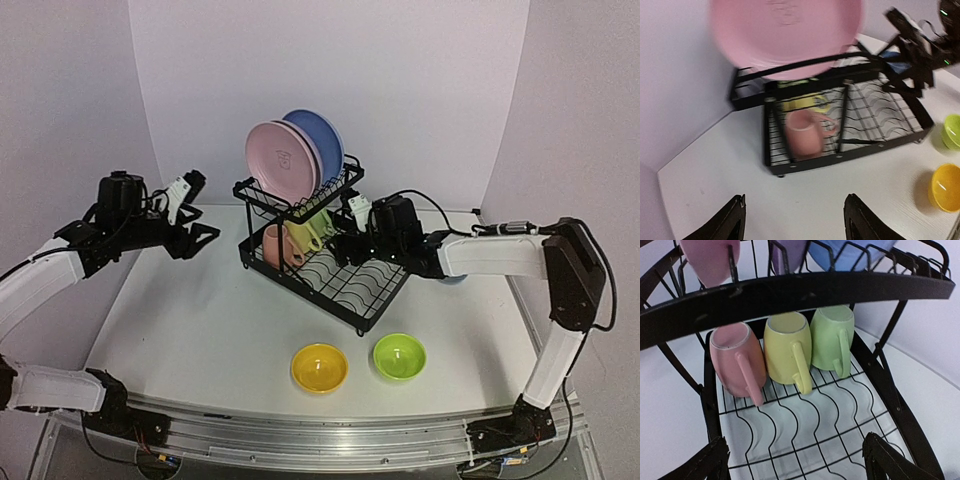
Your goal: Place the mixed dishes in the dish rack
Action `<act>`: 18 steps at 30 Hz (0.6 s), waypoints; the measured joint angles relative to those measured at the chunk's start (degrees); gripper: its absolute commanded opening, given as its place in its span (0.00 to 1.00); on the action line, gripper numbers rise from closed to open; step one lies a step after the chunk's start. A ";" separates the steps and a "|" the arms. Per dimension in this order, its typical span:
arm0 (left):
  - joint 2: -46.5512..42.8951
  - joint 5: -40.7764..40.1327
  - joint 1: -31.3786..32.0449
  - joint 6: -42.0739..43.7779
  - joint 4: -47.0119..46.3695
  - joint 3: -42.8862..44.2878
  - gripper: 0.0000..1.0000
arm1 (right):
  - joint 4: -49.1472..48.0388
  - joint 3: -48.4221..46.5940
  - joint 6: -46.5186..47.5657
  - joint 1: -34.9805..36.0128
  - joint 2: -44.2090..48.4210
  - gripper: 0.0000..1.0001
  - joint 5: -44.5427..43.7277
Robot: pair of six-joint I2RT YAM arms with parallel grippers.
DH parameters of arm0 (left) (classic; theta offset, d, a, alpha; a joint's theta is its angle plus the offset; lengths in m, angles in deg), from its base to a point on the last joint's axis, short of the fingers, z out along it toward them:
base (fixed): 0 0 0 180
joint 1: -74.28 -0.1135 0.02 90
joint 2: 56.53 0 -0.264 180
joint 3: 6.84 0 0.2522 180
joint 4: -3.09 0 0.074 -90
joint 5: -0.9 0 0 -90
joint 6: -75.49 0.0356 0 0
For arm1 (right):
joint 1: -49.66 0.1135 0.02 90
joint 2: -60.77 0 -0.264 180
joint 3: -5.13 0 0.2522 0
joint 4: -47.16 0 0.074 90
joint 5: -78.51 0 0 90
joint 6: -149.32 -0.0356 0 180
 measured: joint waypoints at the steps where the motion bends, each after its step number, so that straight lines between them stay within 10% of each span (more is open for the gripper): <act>1: 0.37 0.18 3.10 0.77 1.02 0.07 0.66 | 2.85 0.03 -0.98 0.00 1.03 0.90 -0.71; 9: 6.62 1.16 20.96 3.93 9.64 0.99 0.65 | 30.51 -1.94 -13.32 -0.07 10.53 0.82 -3.68; 18: 16.24 4.71 23.52 1.16 12.37 5.88 0.70 | 52.00 -3.69 -30.53 1.21 16.99 0.71 5.61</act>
